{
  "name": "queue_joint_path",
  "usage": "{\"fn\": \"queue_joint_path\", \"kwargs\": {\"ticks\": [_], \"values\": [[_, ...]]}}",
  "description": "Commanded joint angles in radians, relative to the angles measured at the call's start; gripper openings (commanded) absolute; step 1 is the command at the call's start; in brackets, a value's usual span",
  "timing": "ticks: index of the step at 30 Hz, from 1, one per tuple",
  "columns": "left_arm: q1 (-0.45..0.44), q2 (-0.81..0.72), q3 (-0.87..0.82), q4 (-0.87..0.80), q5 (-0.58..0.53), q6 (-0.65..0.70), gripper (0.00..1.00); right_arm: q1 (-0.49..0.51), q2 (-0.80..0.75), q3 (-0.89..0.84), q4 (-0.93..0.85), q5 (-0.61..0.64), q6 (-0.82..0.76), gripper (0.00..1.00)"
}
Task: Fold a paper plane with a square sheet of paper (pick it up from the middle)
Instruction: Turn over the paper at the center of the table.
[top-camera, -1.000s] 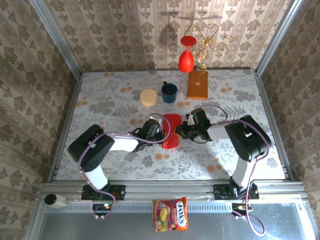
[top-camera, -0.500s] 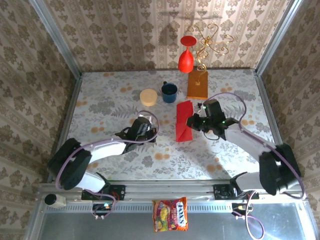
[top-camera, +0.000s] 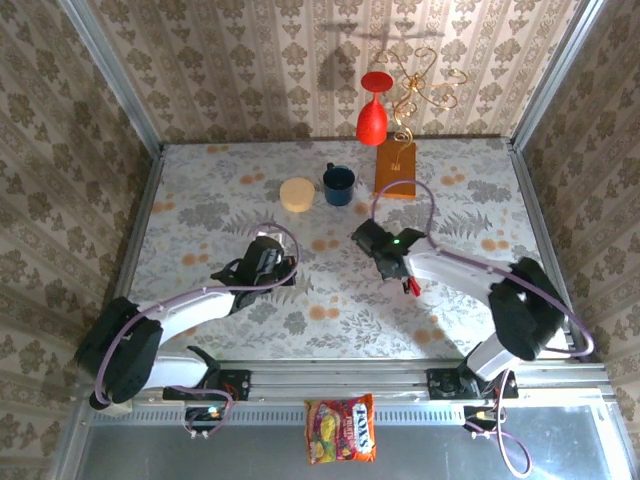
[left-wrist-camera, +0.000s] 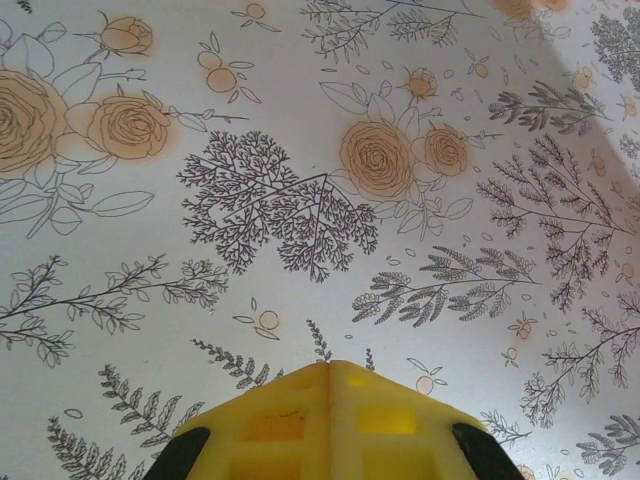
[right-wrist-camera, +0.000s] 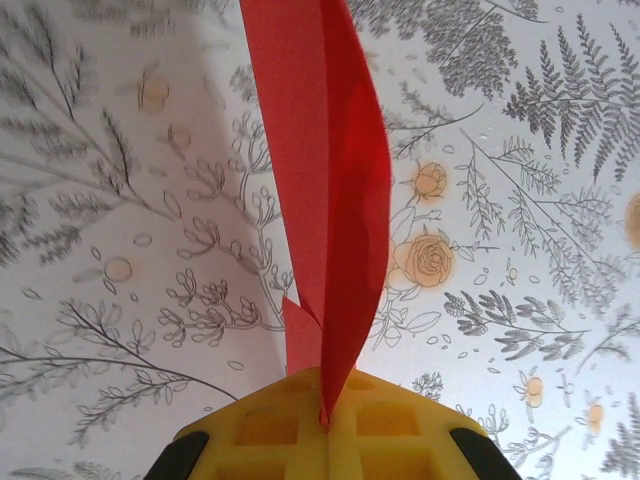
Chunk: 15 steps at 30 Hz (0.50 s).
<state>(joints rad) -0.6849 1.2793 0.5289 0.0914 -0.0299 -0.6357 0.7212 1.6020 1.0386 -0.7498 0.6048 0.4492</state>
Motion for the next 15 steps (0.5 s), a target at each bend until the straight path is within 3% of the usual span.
{"fn": "queue_joint_path", "kwargs": {"ticks": [1, 7, 11, 15], "values": [[0.017, -0.033, -0.01, -0.022, 0.002, -0.004, 0.0, 0.082, 0.08, 0.071, -0.084, 0.135, 0.052, 0.0], [0.041, -0.066, -0.019, -0.034, 0.015, 0.002, 0.0, 0.168, 0.231, 0.157, -0.024, -0.082, 0.135, 0.01], [0.057, -0.085, -0.021, -0.05, 0.024, 0.005, 0.0, 0.206, 0.289, 0.206, 0.031, -0.222, 0.17, 0.4], [0.074, -0.115, -0.024, -0.07, 0.027, 0.005, 0.0, 0.203, 0.242, 0.226, 0.062, -0.324, 0.176, 0.51]]}}
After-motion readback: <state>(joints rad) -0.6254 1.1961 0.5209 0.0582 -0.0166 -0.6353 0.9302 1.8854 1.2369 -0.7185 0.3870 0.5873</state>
